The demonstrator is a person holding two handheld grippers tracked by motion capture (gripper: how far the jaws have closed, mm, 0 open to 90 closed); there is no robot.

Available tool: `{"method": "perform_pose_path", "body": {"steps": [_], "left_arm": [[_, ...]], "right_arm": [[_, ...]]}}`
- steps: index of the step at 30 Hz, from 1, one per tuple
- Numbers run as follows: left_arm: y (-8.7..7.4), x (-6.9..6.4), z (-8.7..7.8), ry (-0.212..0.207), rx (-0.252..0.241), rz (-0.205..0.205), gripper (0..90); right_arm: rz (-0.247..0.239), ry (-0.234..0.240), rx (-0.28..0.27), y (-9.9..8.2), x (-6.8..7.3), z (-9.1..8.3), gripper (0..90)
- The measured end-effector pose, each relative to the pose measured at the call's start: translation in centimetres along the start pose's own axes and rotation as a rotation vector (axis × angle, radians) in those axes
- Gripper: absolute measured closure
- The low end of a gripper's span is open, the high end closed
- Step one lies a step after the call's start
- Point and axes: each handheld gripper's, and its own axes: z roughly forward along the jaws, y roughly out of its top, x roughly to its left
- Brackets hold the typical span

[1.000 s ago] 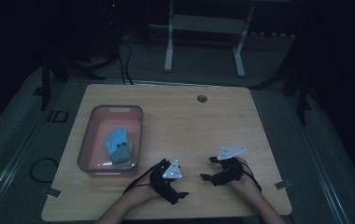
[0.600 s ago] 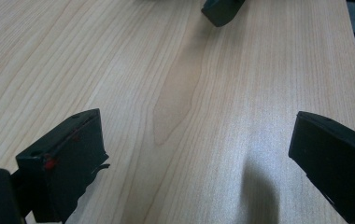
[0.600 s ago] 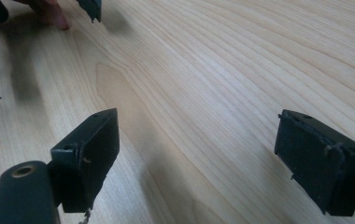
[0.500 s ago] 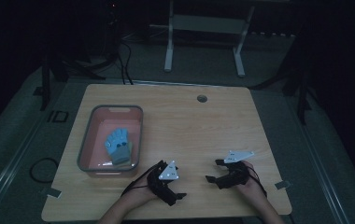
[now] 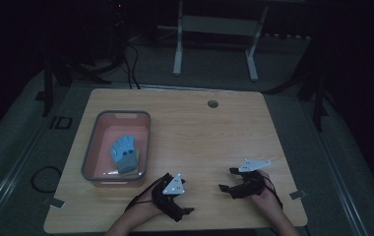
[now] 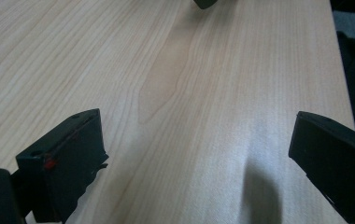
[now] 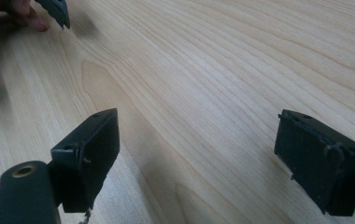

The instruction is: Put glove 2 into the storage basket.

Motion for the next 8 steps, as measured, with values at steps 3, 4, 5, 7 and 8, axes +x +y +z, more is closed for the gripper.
{"method": "perform_pose_path", "body": {"steps": [3,4,5,7,8], "left_arm": [[-0.11,0.05,-0.08,0.007,0.000,0.000,3.8],[-0.11,0.05,-0.08,0.010,0.001,0.001,3.8],[-0.12,0.05,-0.09,0.011,-0.001,0.001,3.8],[-0.13,0.03,-0.10,0.011,-0.001,0.002,3.8],[-0.14,0.04,-0.09,0.012,0.002,0.002,3.8]], "right_arm": [[0.005,0.002,-0.005,-0.07,-0.17,-0.05,14.1],[0.008,0.001,-0.004,-0.08,-0.23,-0.05,14.1],[0.010,0.000,-0.008,-0.09,-0.28,-0.05,14.1],[0.012,0.002,-0.007,-0.11,-0.34,-0.08,14.1],[0.013,0.000,-0.007,-0.11,-0.37,-0.08,14.2]]}}
